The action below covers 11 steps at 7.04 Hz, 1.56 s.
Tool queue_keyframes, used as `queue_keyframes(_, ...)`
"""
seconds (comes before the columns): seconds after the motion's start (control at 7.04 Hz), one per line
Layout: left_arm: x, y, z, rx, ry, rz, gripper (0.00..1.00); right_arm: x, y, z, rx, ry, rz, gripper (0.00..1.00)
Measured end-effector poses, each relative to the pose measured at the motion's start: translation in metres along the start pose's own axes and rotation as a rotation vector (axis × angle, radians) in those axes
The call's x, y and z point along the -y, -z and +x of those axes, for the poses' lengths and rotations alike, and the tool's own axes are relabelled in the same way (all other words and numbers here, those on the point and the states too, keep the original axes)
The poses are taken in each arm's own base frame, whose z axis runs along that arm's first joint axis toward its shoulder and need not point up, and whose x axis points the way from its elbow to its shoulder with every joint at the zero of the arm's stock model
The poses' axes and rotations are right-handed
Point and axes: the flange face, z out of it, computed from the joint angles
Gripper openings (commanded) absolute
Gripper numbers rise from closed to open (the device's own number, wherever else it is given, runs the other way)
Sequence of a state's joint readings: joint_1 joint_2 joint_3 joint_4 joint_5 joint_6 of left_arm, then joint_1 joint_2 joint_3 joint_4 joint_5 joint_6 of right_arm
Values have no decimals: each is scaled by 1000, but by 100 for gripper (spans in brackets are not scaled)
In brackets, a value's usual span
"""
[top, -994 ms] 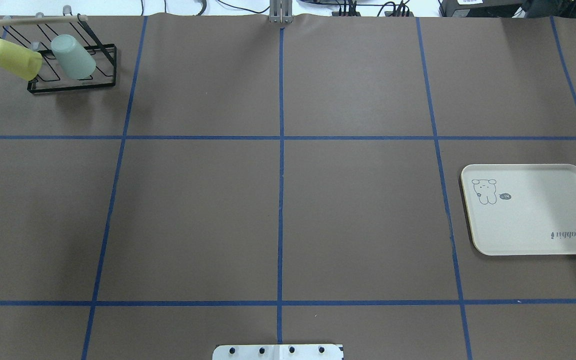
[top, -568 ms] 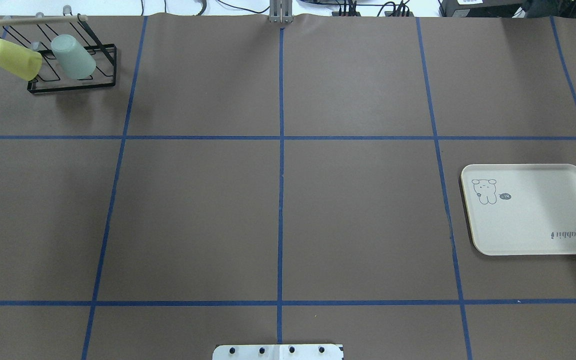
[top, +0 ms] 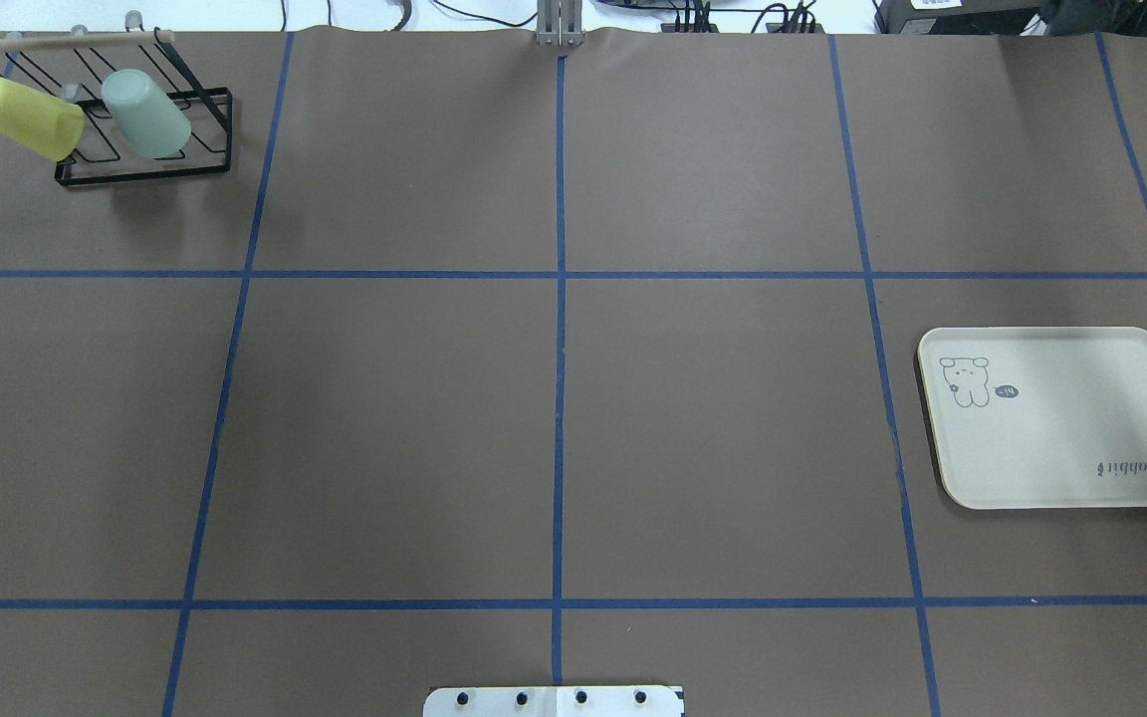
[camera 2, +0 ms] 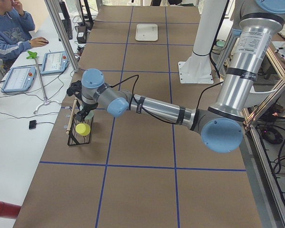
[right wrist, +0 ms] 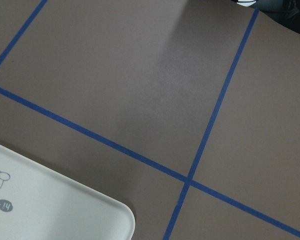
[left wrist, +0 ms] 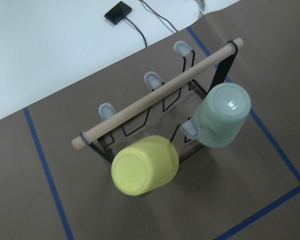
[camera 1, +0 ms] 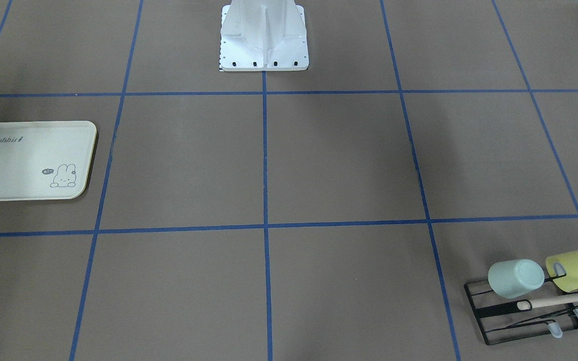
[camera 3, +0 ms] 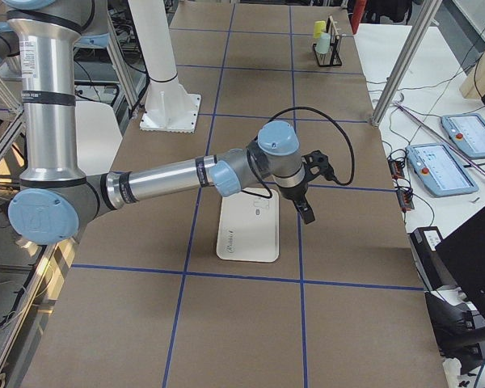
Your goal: Left arm grabs green cup and hands to right arm on tray
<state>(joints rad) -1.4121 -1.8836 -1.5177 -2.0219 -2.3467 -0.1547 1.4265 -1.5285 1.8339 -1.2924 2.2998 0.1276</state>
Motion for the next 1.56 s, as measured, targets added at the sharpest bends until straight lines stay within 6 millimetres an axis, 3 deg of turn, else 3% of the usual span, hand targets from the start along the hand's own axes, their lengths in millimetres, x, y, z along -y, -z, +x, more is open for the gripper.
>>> queue_keyframes(0.28, 50, -33, 42, -43, 104, -19, 100, 27, -21, -46, 40, -57, -13, 99)
queue_keyframes(0.57, 80, -85, 71, -19, 179, -64, 100, 35, -30, -65, 54, -68, -21, 99)
queue_keyframes(0.99, 84, -149, 89, 87, 163, -100, 100, 36, -32, -69, 57, -68, -25, 99)
queue_keyframes(1.28, 77, -169, 85, 102, 152, -103, 100, 36, -33, -69, 58, -67, -25, 99)
queue_keyframes(1.56, 75, -176, 83, 108, 149, -106, 95, 36, -33, -69, 58, -67, -24, 99)
